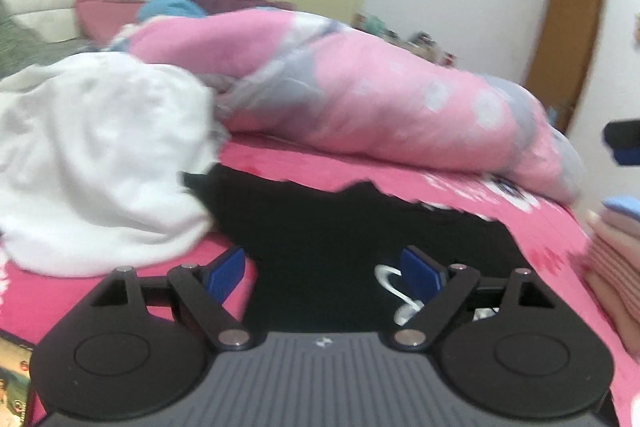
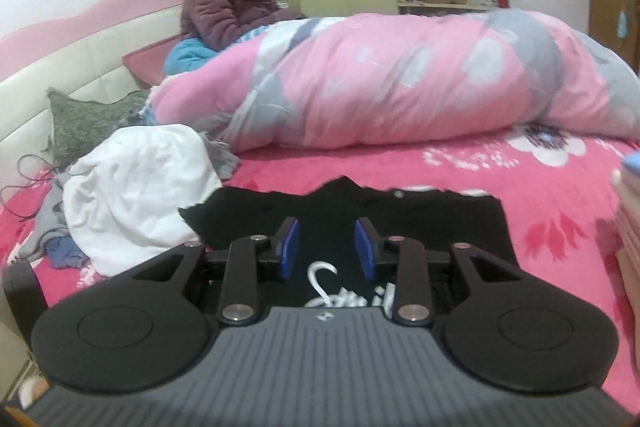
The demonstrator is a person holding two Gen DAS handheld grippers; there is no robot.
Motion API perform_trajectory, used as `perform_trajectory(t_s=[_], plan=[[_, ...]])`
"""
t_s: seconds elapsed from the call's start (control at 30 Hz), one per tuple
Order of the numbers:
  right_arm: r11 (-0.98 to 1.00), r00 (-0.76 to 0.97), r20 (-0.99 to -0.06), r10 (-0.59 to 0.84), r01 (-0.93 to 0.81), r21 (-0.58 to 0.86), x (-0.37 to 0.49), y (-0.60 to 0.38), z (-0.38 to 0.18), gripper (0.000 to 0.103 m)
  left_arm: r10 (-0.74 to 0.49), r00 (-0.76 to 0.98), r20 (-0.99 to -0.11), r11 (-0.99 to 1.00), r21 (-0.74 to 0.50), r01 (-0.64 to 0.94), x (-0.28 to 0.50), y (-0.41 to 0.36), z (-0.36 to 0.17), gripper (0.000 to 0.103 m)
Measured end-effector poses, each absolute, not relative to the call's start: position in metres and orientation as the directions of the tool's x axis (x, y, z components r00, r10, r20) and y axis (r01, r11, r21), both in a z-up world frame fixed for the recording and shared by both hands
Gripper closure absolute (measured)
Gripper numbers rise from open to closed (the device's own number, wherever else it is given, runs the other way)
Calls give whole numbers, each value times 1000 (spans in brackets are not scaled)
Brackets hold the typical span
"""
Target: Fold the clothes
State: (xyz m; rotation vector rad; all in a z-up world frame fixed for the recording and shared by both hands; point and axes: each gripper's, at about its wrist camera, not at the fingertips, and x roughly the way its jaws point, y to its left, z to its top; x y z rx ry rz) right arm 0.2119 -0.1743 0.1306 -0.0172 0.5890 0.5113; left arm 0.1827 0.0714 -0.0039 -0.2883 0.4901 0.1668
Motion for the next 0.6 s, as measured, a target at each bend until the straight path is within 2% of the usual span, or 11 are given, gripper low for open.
perform_trajectory(t_s=[0.27, 0.37, 0.53, 0.6], plan=[[786, 614, -559, 557, -607, 117, 277, -77, 133, 69, 256, 839, -480, 892, -218, -396, 236, 126, -19, 18], [746, 560, -584, 587, -654, 124, 310, -41, 123, 69, 314, 817, -483, 872, -194, -450, 265, 141, -25, 23], [691, 464, -649, 603, -710, 134, 362, 16, 90, 69, 361, 769, -528, 841, -173, -513, 299, 154, -44, 37], [681, 437, -663, 608, -716, 154, 376, 30, 77, 69, 365, 758, -541, 837, -166, -521, 306, 157, -51, 38]])
